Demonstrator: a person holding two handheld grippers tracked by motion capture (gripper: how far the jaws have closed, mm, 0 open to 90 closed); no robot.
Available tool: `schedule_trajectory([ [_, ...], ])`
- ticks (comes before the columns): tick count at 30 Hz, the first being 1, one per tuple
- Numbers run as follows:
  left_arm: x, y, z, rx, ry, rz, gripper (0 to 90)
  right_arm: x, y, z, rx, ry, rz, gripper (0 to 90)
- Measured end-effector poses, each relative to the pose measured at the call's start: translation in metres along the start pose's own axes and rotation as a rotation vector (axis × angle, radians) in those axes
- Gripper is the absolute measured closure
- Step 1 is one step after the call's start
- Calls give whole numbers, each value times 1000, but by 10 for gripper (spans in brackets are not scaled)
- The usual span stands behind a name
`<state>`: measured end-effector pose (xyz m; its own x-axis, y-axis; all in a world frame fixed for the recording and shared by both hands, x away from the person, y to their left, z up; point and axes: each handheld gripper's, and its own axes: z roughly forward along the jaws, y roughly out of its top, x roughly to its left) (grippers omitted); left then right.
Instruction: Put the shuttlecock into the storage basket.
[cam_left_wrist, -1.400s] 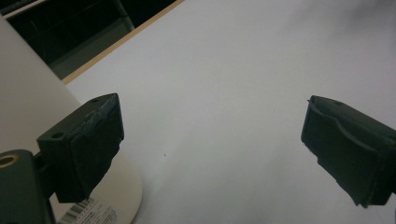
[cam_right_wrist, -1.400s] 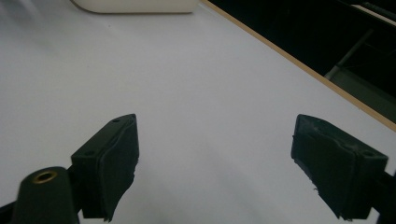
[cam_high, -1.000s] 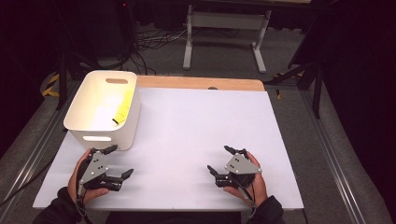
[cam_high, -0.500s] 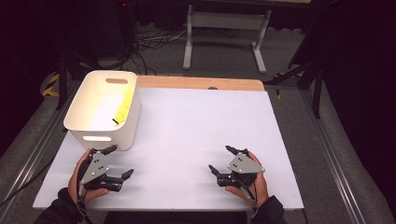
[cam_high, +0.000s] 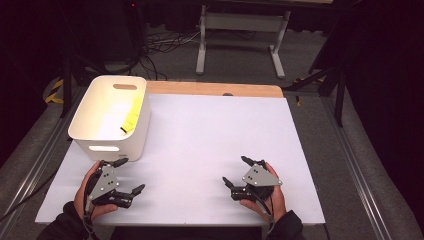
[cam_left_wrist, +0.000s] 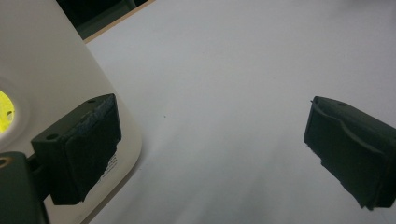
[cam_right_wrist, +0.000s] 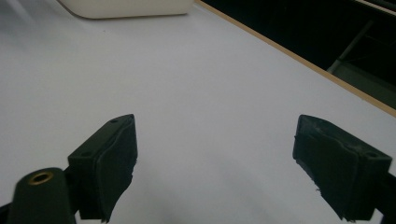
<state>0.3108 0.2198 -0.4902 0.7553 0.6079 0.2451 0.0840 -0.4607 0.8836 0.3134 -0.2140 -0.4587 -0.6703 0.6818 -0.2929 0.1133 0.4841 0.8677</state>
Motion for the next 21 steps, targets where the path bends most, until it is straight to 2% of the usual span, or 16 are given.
schedule_trajectory([
  [8,0,0,1,8,-5,8,47,0,-1,2,-4,-1,-6,153],
  [13,0,-1,1,3,-7,-3,48,3,-1,4,3,2,-23,153],
  [15,0,0,1,10,-2,7,48,3,-1,4,3,0,-28,153],
  [21,1,0,4,17,-6,1,48,1,-3,6,7,4,-20,153],
])
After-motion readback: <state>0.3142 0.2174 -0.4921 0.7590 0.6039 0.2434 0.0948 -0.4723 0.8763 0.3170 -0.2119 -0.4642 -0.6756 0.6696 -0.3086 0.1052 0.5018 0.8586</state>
